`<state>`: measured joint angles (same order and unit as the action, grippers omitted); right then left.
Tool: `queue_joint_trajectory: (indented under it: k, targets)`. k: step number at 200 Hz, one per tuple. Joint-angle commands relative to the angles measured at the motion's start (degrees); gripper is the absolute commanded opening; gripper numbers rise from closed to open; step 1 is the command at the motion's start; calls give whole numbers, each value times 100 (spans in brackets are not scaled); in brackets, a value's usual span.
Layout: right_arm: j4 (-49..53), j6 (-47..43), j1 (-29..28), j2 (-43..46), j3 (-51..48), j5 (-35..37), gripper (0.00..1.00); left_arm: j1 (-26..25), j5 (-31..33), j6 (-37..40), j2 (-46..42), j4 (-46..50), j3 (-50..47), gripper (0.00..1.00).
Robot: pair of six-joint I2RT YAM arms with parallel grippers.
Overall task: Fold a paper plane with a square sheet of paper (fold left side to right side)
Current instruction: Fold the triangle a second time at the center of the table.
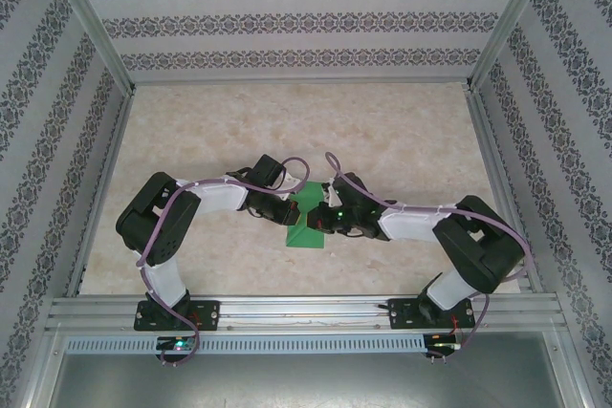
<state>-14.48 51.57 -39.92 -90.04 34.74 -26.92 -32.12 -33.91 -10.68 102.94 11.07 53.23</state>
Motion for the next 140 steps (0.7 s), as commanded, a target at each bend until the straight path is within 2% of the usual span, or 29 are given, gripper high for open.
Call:
queue_joint_trajectory:
  k: [1,140]
  targets:
    - [-354,118,-28,-207,178,125,0,48,68,118,113,-17,-108,2]
    - [-327,125,-30,-812,367,108,0,46,102,74,181,-80,-133,4]
